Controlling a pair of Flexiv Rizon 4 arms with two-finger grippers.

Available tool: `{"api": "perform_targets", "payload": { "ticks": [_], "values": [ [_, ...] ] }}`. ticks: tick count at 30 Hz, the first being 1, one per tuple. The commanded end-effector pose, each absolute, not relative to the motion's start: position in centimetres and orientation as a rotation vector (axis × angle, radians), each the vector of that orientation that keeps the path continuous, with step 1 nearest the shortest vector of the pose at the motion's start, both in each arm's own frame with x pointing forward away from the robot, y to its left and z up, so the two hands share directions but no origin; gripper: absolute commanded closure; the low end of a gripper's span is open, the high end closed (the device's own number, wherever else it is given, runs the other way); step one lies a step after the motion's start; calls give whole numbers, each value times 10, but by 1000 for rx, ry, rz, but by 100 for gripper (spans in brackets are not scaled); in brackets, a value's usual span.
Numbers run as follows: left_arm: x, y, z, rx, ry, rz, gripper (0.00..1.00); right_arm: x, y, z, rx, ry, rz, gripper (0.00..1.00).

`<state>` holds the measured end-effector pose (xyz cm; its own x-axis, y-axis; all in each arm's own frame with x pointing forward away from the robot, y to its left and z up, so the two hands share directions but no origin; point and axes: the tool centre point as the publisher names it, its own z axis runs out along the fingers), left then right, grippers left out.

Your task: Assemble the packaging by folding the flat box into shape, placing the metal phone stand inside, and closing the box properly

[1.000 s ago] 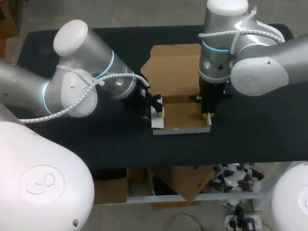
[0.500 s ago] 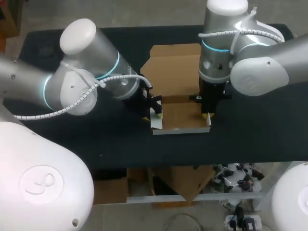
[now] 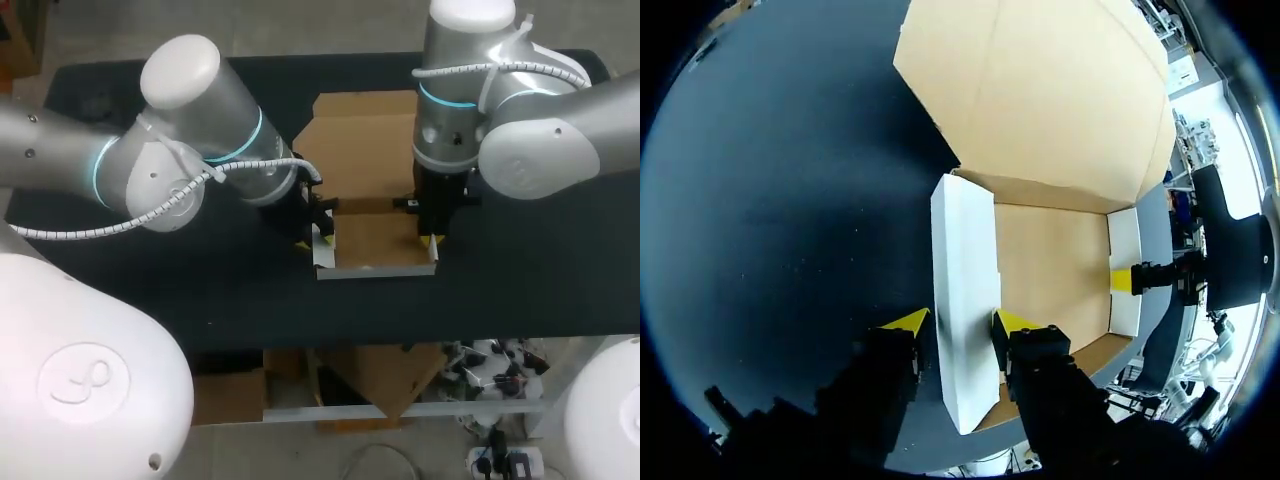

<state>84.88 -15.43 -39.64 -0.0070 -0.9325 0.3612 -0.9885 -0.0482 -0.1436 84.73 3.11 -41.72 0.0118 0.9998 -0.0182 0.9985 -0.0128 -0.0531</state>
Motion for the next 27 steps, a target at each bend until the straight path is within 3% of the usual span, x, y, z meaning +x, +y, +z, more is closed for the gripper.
{"api": "perform_targets", "payload": {
  "ticks": [1, 18, 24, 27],
  "values": [
    [851, -156, -397, 2198, -2118, 429, 60, 847, 31, -417, -2218, -2189, 81, 100],
    [860, -152, -403, 2242, -2138, 372, 69, 847, 31, -417, -2218, -2189, 81, 100],
    [860, -152, -404, 2244, -2143, 356, 78, 847, 31, -417, -2218, -2189, 81, 100],
    [861, -151, -404, 2248, -2145, 351, 87, 847, 31, -417, -2218, -2189, 81, 100]
  ]
}}
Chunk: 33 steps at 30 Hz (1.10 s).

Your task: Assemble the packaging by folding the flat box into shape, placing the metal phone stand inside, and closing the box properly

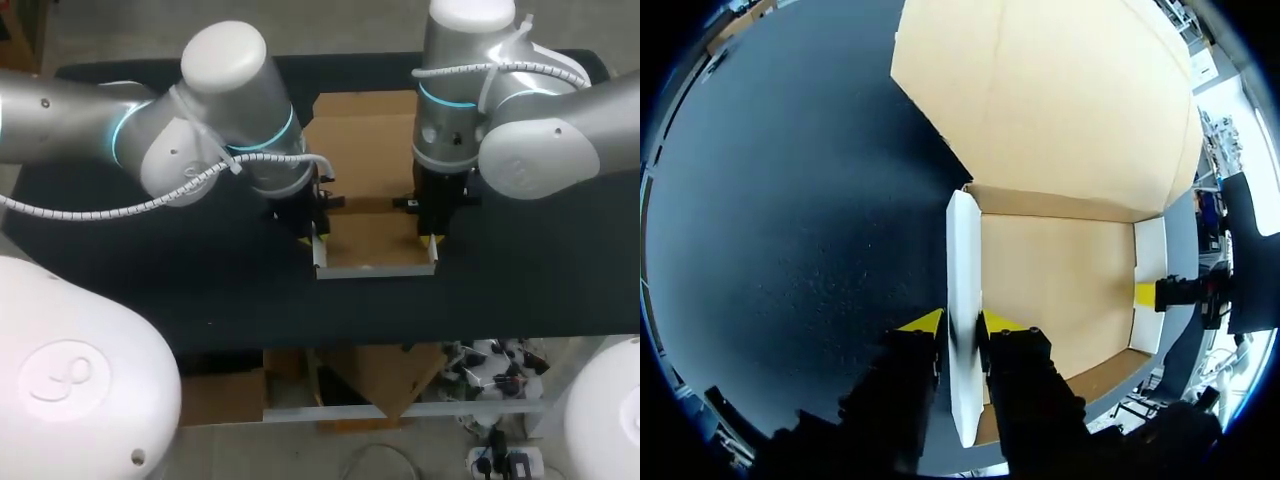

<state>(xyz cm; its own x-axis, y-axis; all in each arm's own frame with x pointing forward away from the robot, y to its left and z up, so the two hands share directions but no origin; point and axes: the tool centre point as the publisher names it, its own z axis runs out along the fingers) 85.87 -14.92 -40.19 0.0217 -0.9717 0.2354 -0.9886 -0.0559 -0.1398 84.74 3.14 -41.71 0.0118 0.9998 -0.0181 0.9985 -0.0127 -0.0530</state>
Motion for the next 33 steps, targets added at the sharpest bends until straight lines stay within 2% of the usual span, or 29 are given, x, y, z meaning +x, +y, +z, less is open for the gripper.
{"api": "perform_targets", "payload": {
  "ticks": [1, 3, 28, 33],
  "values": [
    [861, -150, -404, 2250, -2145, 349, 91, 847, 31, -417, -2218, -2189, 81, 100],
    [861, -150, -404, 2253, -2147, 343, 95, 847, 31, -417, -2218, -2189, 81, 100],
    [861, -149, -410, 2291, -2171, 224, 95, 847, 31, -417, -2218, -2189, 81, 100],
    [861, -150, -411, 2292, -2172, 210, 90, 847, 31, -417, -2218, -2189, 81, 100]
  ]
}}
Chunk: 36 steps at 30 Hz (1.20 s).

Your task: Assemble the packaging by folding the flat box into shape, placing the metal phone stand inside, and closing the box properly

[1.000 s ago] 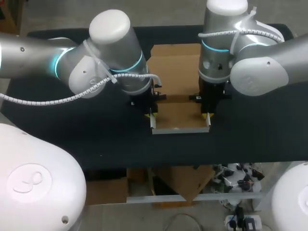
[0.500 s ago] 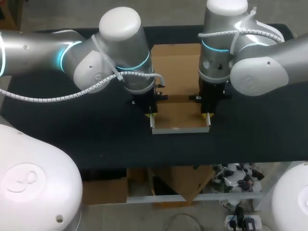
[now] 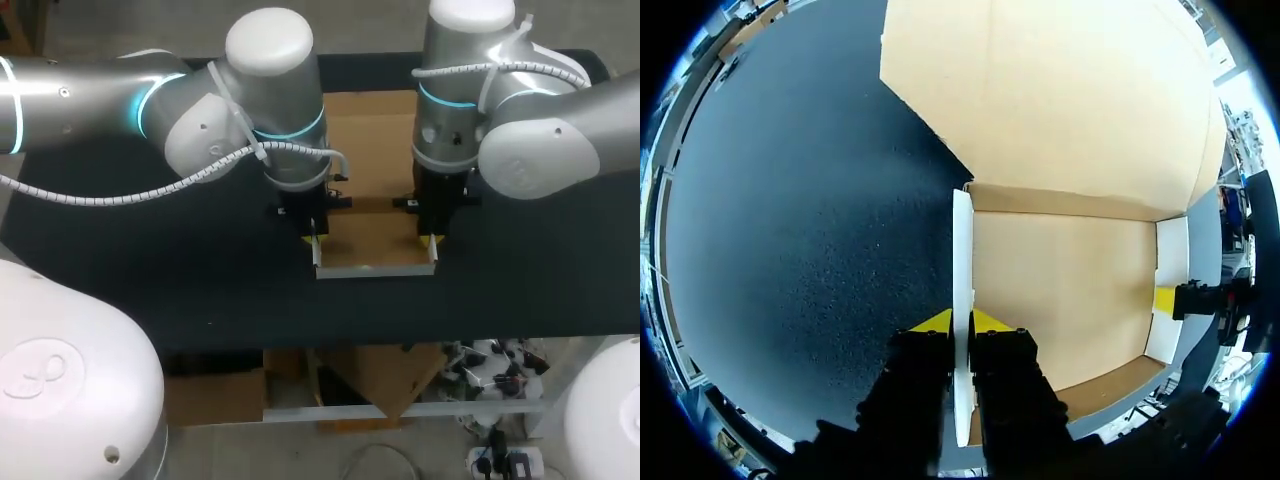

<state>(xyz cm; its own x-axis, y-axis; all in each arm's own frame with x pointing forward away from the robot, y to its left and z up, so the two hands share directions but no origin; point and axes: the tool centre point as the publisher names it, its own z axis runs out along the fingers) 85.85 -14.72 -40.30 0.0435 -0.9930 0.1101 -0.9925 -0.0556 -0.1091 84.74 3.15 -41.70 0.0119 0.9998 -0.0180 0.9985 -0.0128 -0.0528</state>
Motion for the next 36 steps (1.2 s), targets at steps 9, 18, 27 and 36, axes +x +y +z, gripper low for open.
{"api": "perform_targets", "payload": {
  "ticks": [9, 18, 27, 36],
  "values": [
    [861, -148, -412, -2269, 2132, -203, 87, 847, 31, -417, -2218, -2189, 81, 100],
    [861, -148, -413, -2276, 2129, -197, 96, 847, 31, -417, -2218, -2189, 81, 100],
    [861, -146, -412, -2272, 2125, -197, 100, 847, 31, -417, -2218, -2189, 81, 100],
    [860, -146, -411, -2259, 2121, -199, 100, 846, 32, -414, -2220, -2208, 80, 100]
  ]
}}
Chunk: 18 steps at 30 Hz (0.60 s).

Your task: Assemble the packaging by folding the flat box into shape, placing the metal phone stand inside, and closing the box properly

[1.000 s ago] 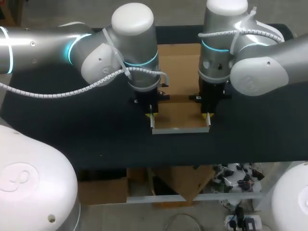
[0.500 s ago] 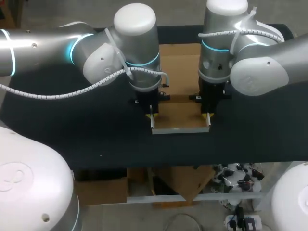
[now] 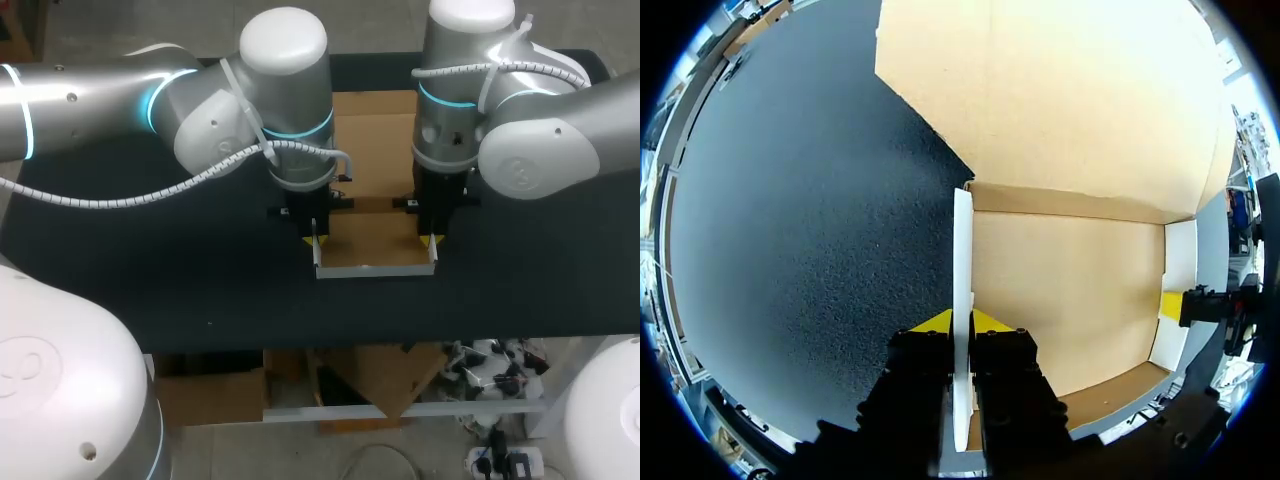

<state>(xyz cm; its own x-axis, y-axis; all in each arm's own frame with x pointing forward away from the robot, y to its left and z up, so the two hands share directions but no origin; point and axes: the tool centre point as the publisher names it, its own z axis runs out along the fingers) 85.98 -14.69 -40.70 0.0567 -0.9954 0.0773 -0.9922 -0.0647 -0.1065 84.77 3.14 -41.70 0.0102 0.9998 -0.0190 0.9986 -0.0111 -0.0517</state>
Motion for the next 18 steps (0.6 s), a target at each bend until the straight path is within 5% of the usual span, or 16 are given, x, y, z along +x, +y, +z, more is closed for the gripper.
{"api": "perform_targets", "payload": {
  "ticks": [1, 2, 4, 8, 11, 13, 18],
  "values": [
    [859, -146, -411, -2257, 2120, -199, 100, 846, 32, -413, -2219, -2219, 76, 100],
    [859, -146, -410, -2254, 2119, -198, 100, 845, 32, -411, -2222, -2230, 77, 96],
    [858, -146, -410, -2248, 2117, -197, 100, 844, 33, -408, -2217, -2247, 58, 70],
    [857, -147, -408, -2238, 2113, -193, 100, 841, 32, -400, -2208, -2277, 8, 44],
    [857, -147, -407, -2233, 2112, -193, 100, 838, 31, -395, -2194, -2290, -45, 9],
    [856, -147, -406, -2229, 2112, -194, 100, 837, 29, -391, -2188, -2293, -79, 1],
    [856, -147, -405, -2215, 2119, -203, 100, 832, 23, -380, -2165, -2316, -174, 0]
  ]
}}
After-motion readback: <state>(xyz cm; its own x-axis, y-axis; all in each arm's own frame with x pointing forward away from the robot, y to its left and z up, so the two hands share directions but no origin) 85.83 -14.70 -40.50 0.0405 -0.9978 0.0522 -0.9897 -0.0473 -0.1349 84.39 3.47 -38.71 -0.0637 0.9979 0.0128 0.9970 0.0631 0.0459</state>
